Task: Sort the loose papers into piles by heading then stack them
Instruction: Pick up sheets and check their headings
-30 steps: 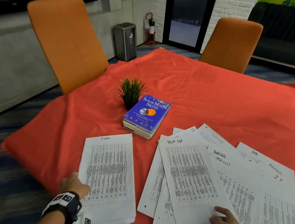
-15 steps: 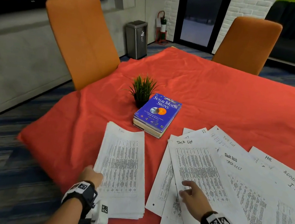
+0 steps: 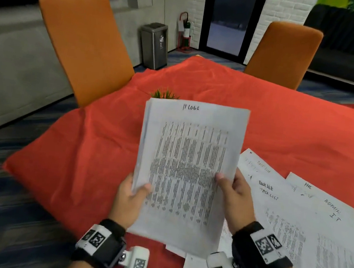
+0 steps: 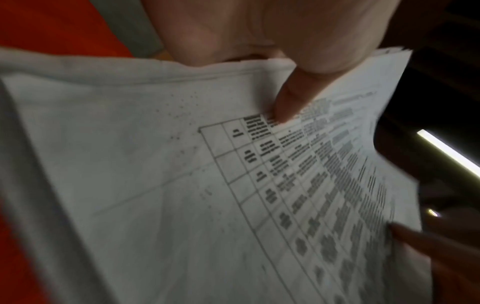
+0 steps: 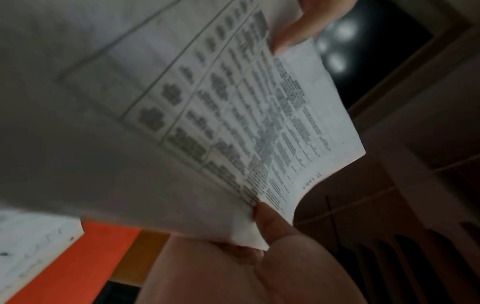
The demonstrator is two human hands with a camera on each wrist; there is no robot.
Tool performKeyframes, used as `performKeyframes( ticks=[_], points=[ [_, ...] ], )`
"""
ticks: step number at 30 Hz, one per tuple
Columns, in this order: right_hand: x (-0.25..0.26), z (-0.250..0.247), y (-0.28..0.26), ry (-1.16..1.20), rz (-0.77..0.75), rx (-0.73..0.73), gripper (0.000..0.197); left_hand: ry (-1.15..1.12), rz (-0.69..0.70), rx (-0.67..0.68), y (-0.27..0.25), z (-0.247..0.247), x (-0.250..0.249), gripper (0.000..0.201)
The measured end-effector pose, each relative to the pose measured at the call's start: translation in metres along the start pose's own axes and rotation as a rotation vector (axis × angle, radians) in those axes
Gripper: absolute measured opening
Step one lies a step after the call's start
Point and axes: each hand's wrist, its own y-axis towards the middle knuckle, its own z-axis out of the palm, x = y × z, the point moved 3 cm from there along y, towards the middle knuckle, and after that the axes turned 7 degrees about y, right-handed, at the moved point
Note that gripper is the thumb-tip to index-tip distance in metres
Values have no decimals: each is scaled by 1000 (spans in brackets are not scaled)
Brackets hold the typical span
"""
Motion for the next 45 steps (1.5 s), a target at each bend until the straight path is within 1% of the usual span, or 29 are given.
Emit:
performKeyframes(
  ticks=[1, 3, 5, 9, 10, 13, 14, 18, 22, 24, 27, 29, 31, 33, 35, 37, 38, 39, 41, 43, 45],
  points=[
    [8, -6, -3, 13, -51, -33, 21, -24, 15, -12, 0, 11, -4, 25],
    [21, -21, -11, 43, -137, -86, 23, -67, 57, -20, 1, 34, -13, 28],
    [25, -37, -19, 67, -181, -139, 28, -127, 104, -1, 0, 55, -23, 32],
    [2, -60, -28, 22, -132, -202, 35, -194, 90, -1, -4, 81, -23, 38],
    [-2, -63, -31, 3, -123, -208, 37, -191, 82, 3, -6, 86, -21, 37],
    [1, -68, -31, -17, -139, -213, 39, -204, 64, -4, -4, 93, -24, 21],
    [4, -68, -31, -2, -147, -208, 38, -220, 61, -18, -2, 94, -26, 21],
    [8, -62, -29, 30, -170, -221, 37, -233, 79, -53, 2, 98, -34, 33],
    [19, -62, -34, 62, -282, -280, 30, -300, 107, -57, 1, 96, -38, 54],
    [17, -64, -38, 53, -308, -285, 29, -314, 133, -40, -1, 94, -34, 53],
    [-2, -61, -39, -31, -254, -251, 30, -227, 99, 15, -7, 100, -17, 42],
    [-18, -61, -37, -44, -208, -255, 31, -161, 74, 37, -11, 105, -6, 34],
    [-25, -60, -35, -69, -188, -255, 30, -135, 46, 28, -11, 109, 2, 32],
    [-28, -58, -34, -81, -173, -265, 35, -116, -1, 16, -11, 112, 12, 27],
    [-28, -57, -32, -55, -162, -283, 31, -114, -8, 22, -9, 114, 17, 24],
    [-25, -59, -30, -25, -152, -307, 28, -143, -5, 11, -6, 111, 18, 30],
    [-25, -61, -28, -16, -153, -323, 29, -165, -14, -1, -3, 109, 17, 30],
    [-26, -63, -27, -20, -154, -331, 30, -182, -17, 0, 0, 108, 16, 27],
    [-29, -65, -25, -50, -146, -327, 30, -178, -9, 17, 1, 110, 12, 22],
    [-33, -65, -22, -58, -132, -330, 27, -165, 5, 26, 1, 112, 8, 24],
    [-36, -66, -19, -56, -120, -329, 31, -131, 16, 15, 1, 110, 7, 29]
  ],
)
